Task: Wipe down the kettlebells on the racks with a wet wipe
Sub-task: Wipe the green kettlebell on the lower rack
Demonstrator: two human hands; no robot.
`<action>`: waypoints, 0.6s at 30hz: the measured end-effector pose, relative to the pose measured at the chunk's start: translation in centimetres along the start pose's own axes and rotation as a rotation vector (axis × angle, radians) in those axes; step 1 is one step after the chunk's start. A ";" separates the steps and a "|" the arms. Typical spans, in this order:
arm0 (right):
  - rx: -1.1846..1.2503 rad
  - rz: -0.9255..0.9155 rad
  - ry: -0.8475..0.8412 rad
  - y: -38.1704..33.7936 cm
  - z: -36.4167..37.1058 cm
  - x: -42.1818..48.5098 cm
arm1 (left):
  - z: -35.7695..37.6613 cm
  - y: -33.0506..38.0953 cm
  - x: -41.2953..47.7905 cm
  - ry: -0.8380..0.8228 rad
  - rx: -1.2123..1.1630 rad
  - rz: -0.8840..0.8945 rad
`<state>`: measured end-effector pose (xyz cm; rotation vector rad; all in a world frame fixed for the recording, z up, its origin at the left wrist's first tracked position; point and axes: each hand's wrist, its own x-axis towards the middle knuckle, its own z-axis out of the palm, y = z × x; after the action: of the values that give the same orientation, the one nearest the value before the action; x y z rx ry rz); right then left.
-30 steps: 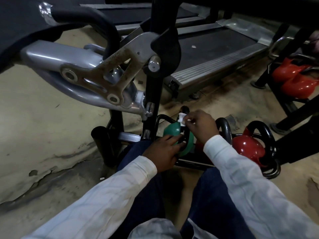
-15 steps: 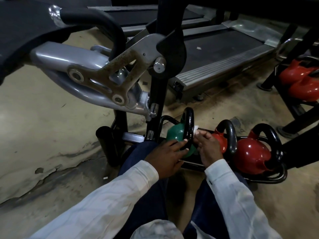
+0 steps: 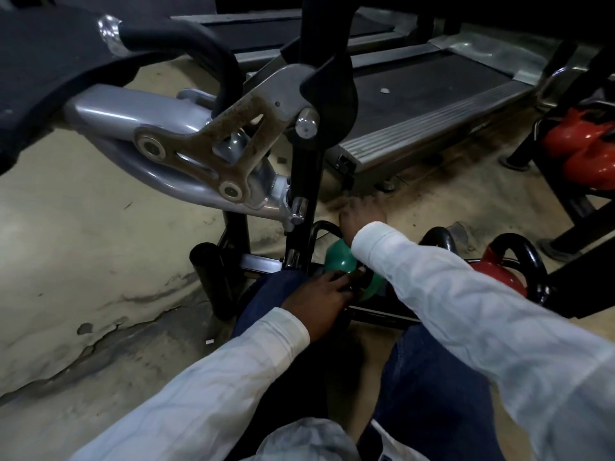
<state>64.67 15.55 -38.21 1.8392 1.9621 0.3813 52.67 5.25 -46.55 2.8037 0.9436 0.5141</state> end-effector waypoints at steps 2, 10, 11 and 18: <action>-0.092 -0.040 -0.068 -0.1 -0.1 -0.1 | 0.0 0.0 0.0 0.005 0.008 0.004; 0.440 -0.053 0.239 4.1 2.9 -6.9 | 0.3 -0.2 -0.1 -0.021 -0.033 -0.049; 0.607 -0.016 0.311 4.5 3.9 -7.7 | 0.2 -0.1 -0.1 -0.009 -0.035 -0.045; 2.218 0.423 0.169 1.7 8.7 -7.4 | 0.0 0.0 -0.2 0.011 -0.052 -0.031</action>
<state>70.56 7.62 -44.12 3.0580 1.7115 -2.5776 52.49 5.14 -46.63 2.7383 0.9598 0.5430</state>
